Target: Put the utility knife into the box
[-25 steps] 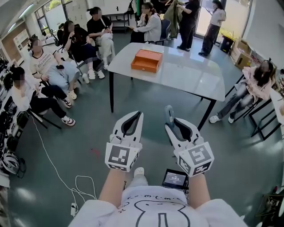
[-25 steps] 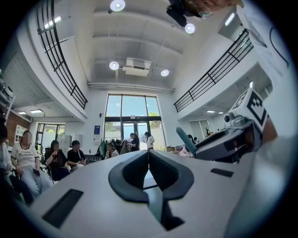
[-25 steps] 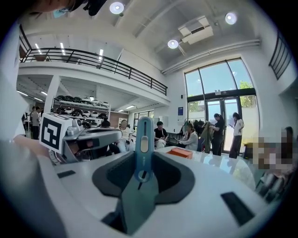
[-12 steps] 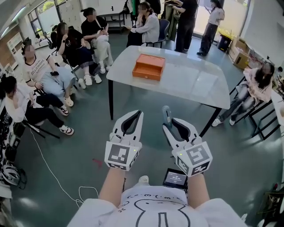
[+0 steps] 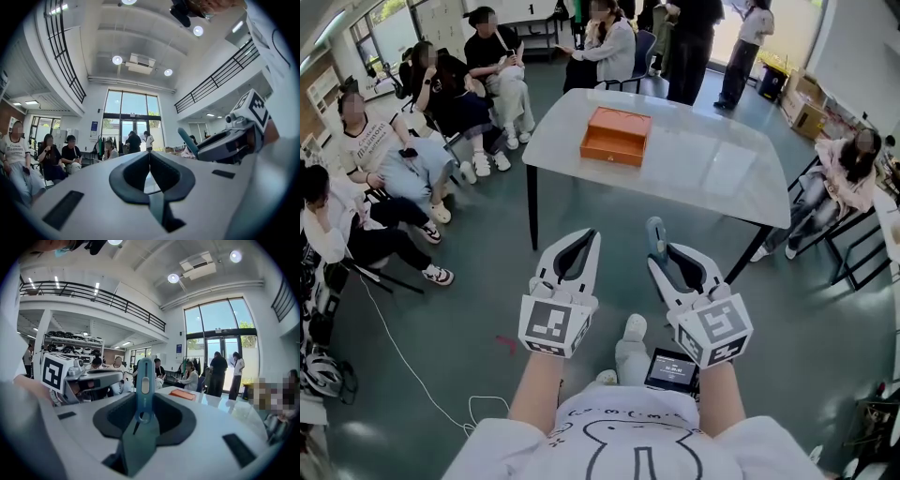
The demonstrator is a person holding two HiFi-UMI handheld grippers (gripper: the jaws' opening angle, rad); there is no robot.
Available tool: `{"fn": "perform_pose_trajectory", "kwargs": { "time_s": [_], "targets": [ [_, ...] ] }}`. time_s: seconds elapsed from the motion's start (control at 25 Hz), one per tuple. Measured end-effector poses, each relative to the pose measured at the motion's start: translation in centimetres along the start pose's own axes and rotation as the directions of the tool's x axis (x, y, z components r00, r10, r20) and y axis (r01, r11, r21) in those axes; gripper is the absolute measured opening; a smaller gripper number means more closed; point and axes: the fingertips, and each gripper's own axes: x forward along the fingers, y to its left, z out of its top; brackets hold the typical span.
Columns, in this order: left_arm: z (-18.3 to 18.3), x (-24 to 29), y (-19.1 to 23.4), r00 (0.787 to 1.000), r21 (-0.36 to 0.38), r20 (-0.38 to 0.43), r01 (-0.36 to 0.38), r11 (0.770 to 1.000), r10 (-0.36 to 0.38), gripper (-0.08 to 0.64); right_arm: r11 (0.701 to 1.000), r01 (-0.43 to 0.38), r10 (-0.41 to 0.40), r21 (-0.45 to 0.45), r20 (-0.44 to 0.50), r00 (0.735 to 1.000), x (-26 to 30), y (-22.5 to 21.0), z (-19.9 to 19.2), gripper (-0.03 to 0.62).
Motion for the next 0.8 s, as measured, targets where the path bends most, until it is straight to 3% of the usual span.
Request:
{"fn": "perform_pose_trajectory", "kwargs": {
  "time_s": [0.44,0.8],
  "targets": [
    [-0.5,5.2,2.3,1.000,0.013,0.003,-0.015,1.000,0.015,0.015,1.000,-0.016,0.016,-0.016,0.021,1.000,4.1,-4.2,0.8,0.132],
    [-1.8,13.0,5.2,1.000,0.037,-0.009,-0.018,0.999,0.018,0.015,0.999,-0.043,0.044,-0.023,0.027,0.999,10.2,-10.5,1.4,0.132]
  ]
}}
